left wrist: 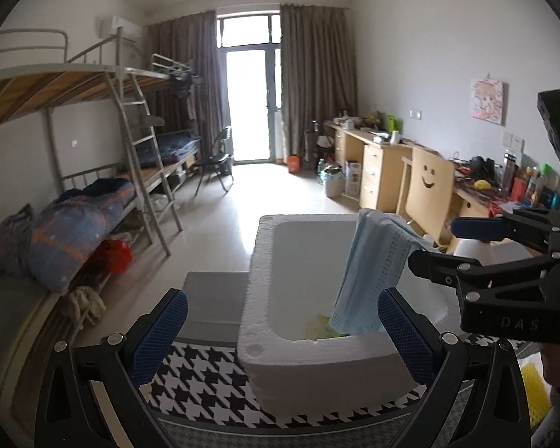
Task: Organize soft objects
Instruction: 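Move right gripper with the blue mask over the foam box and lower it, then open right gripper to release the blue mask into the foam box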
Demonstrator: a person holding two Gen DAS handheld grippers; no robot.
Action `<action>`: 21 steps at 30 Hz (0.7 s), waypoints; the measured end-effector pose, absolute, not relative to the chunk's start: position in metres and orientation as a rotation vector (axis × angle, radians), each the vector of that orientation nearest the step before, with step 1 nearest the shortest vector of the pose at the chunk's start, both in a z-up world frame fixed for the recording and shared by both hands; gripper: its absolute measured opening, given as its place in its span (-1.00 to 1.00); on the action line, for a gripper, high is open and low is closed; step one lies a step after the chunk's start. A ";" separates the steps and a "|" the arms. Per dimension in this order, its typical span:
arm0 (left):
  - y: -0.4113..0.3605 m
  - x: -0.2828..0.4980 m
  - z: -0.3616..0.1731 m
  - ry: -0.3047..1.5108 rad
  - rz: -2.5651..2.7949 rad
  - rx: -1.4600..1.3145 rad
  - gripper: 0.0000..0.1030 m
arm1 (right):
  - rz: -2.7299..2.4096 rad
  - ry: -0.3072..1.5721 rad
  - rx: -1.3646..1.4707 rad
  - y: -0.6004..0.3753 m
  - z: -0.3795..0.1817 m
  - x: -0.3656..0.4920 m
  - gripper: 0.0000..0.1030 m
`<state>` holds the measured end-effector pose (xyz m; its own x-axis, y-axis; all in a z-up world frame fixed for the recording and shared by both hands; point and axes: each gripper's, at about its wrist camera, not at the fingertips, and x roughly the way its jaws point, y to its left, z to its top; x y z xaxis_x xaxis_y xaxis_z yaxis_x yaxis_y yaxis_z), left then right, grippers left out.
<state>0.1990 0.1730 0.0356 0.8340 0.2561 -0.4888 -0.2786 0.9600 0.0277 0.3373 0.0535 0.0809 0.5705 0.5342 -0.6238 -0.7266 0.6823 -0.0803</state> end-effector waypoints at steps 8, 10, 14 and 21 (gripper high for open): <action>0.173 0.212 0.030 0.536 0.247 -0.009 0.98 | 0.790 0.603 -0.350 0.051 0.080 0.338 0.37; 0.172 0.218 0.030 0.541 0.257 0.011 0.98 | 0.784 0.600 -0.352 0.051 0.080 0.339 0.37; 0.173 0.227 0.028 0.547 0.269 0.018 0.98 | 0.819 0.622 -0.339 0.048 0.080 0.342 0.37; 0.188 0.241 0.028 0.558 0.323 -0.040 0.98 | 0.859 0.645 -0.323 0.047 0.081 0.345 0.37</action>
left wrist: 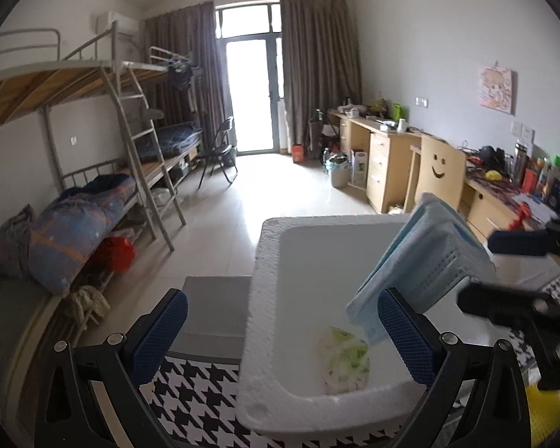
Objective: Organize soft objects
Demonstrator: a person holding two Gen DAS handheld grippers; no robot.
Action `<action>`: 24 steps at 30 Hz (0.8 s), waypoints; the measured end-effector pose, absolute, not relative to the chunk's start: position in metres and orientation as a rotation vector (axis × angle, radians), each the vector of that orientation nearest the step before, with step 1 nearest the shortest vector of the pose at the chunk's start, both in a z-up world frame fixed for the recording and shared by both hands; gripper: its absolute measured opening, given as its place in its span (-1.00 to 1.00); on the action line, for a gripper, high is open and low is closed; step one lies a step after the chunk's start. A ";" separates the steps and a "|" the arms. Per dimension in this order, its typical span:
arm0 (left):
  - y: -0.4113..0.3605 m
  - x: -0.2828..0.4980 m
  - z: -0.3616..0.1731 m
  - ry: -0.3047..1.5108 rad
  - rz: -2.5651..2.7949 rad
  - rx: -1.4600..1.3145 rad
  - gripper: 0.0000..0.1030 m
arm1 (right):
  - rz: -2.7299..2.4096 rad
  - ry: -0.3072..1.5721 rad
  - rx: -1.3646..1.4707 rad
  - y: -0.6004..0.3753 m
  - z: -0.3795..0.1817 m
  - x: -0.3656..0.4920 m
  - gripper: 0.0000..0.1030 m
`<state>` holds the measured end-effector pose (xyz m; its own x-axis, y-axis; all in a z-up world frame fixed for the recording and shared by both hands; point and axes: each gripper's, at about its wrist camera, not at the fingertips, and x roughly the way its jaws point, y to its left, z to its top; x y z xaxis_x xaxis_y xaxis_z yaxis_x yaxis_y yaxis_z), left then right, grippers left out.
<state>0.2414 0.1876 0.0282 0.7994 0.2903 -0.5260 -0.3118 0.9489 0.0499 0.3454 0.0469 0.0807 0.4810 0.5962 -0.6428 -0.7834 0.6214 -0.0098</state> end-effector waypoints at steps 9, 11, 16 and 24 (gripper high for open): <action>0.203 0.248 0.028 0.569 0.387 -0.079 0.98 | 0.923 0.662 -0.281 0.052 0.083 0.348 0.37; 0.206 0.246 0.029 0.562 0.402 -0.082 0.98 | 0.934 0.656 -0.273 0.051 0.085 0.347 0.37; 0.211 0.240 0.032 0.547 0.410 -0.112 0.98 | 0.932 0.628 -0.257 0.049 0.089 0.343 0.37; 0.202 0.226 0.045 0.517 0.413 -0.109 0.98 | 0.874 0.590 -0.264 0.046 0.089 0.338 0.37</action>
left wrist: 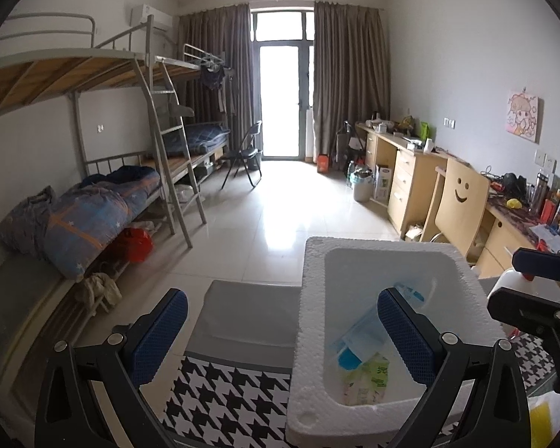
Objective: Organize soft objects
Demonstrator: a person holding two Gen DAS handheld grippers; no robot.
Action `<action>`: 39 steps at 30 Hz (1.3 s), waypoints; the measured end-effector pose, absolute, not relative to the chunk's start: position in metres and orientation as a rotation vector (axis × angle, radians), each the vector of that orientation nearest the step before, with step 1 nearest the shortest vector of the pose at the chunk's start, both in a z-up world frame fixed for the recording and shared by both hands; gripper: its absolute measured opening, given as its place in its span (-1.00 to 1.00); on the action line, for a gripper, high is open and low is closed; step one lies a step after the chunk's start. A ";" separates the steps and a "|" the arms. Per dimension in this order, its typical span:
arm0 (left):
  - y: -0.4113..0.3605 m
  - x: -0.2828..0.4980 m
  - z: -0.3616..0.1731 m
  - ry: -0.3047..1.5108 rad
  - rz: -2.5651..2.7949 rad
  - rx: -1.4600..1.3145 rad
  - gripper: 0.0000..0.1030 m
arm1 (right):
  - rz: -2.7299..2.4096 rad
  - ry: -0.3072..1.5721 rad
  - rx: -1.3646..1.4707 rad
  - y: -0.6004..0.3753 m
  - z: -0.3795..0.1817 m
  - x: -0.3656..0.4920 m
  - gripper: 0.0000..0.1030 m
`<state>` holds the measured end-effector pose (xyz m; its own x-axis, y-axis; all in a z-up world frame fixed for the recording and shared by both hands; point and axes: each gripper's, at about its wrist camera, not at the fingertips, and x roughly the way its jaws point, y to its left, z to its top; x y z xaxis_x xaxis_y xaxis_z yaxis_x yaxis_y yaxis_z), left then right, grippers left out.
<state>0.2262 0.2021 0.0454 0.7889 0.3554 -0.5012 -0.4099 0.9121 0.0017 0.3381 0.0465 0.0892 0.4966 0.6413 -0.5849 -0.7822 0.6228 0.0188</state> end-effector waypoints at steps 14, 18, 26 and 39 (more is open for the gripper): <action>0.173 0.202 0.053 0.495 0.380 -0.126 0.98 | 0.832 0.525 -0.253 0.026 0.101 0.319 0.37; 0.157 0.196 0.053 0.501 0.351 -0.096 0.98 | 0.825 0.513 -0.237 0.017 0.103 0.313 0.37; 0.136 0.179 0.060 0.460 0.323 -0.067 0.98 | 0.780 0.464 -0.223 -0.004 0.104 0.300 0.37; 0.116 0.157 0.072 0.406 0.300 -0.095 0.98 | 0.732 0.422 -0.174 -0.037 0.105 0.285 0.64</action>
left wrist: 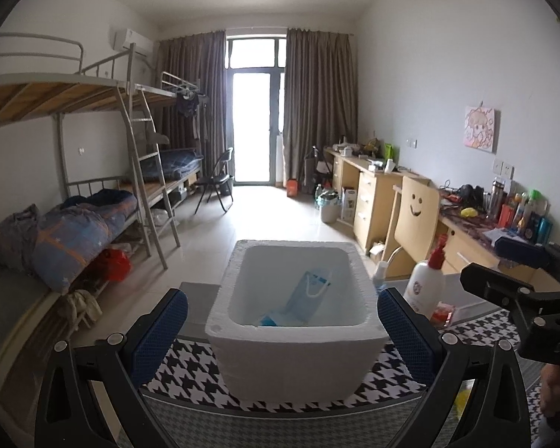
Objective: Organize soft objects
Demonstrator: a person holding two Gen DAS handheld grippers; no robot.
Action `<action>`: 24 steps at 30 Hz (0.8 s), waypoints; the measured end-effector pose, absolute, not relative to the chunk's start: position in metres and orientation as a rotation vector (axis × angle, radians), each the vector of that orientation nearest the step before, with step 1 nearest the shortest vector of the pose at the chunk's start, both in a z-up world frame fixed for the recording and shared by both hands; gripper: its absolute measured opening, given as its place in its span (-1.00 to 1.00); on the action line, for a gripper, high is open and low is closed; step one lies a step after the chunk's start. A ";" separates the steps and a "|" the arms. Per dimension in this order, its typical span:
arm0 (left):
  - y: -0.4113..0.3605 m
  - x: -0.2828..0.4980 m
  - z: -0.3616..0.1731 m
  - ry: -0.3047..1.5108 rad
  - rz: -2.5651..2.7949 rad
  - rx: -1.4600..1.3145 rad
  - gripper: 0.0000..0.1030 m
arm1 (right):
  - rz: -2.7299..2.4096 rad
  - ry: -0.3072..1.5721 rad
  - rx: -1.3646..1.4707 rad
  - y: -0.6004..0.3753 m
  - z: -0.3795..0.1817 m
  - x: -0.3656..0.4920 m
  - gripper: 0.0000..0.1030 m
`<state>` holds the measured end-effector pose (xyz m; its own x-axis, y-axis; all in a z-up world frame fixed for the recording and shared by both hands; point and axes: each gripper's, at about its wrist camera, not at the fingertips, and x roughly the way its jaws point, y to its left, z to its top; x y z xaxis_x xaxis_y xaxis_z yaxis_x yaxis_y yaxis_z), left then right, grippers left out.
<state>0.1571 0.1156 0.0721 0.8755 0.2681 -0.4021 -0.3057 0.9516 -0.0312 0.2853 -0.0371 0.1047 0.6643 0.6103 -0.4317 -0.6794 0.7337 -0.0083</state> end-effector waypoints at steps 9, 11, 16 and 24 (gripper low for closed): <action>0.103 0.144 0.073 0.385 0.311 -0.102 0.98 | 0.703 0.391 -0.158 -0.055 0.106 0.275 0.83; 0.102 0.141 0.074 0.382 0.307 -0.109 0.98 | 0.700 0.391 -0.145 -0.062 0.105 0.274 0.83; 0.095 0.134 0.076 0.365 0.293 -0.110 0.98 | 0.695 0.393 -0.137 -0.074 0.106 0.267 0.83; 0.073 0.117 0.076 0.334 0.252 -0.108 0.98 | 0.660 0.376 -0.104 -0.101 0.102 0.254 0.83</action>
<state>0.1174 0.0730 0.0763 0.9139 0.2267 -0.3367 -0.2622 0.9629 -0.0633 0.2544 -0.1012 0.1019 0.7255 0.5783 -0.3732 -0.6156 0.7877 0.0239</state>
